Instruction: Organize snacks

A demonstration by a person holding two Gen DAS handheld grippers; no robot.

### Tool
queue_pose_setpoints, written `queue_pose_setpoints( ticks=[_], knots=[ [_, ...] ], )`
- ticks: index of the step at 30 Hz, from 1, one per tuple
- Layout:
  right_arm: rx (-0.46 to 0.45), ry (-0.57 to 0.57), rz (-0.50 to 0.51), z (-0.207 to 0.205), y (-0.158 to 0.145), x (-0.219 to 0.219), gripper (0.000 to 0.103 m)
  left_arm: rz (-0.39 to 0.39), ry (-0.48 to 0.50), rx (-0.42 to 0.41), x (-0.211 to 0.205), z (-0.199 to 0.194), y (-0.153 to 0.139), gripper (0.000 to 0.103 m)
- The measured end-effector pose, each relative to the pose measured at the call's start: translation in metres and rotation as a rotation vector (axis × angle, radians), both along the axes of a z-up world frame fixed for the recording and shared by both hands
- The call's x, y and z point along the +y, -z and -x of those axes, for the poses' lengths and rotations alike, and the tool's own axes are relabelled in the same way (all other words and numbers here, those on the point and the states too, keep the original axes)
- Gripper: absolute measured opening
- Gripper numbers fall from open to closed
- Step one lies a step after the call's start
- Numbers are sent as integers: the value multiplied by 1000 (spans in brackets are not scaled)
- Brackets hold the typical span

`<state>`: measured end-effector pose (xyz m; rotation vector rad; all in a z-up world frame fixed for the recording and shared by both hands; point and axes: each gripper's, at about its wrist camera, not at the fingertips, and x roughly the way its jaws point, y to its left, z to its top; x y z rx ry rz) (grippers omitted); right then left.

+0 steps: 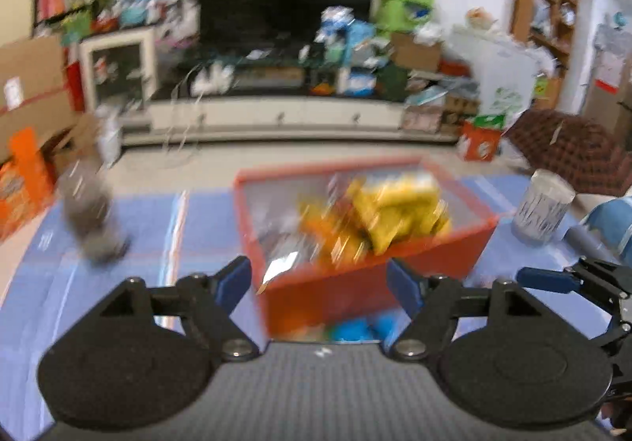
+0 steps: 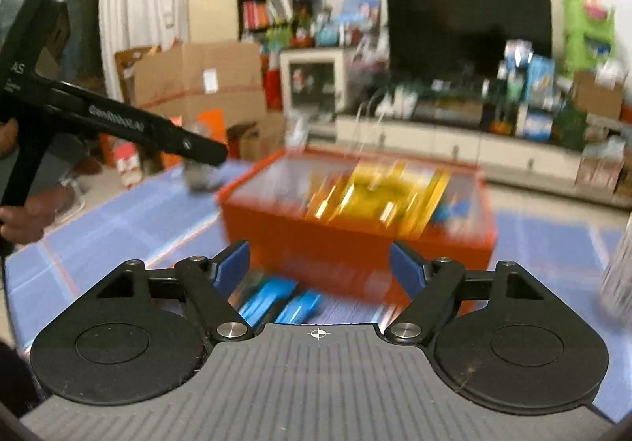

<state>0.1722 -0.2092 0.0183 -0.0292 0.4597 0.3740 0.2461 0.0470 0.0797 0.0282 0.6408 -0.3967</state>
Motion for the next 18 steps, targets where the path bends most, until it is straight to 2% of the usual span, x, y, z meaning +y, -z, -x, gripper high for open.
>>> queue_pose_setpoints(
  ticks=[2,6,9,14,16,18],
  knots=[
    [61,-5,-12,10,21,10,70,8,-20,66,11,14,24,74],
    [158,-22,-21,16,55,24,70,42,16,183,14,39,70,74],
    [176,-53,30,9,68,35,70,67,41,247,1,31,93,74],
    [205,-105,135,-23,85,47,70,64,38,296,-11,4,111,73],
    [240,-146,150,-41,90,48,70,131,76,321,-7,-3,111,73],
    [229,-207,152,-49,92,50,75,162,98,332,-6,-8,112,73]
  ],
)
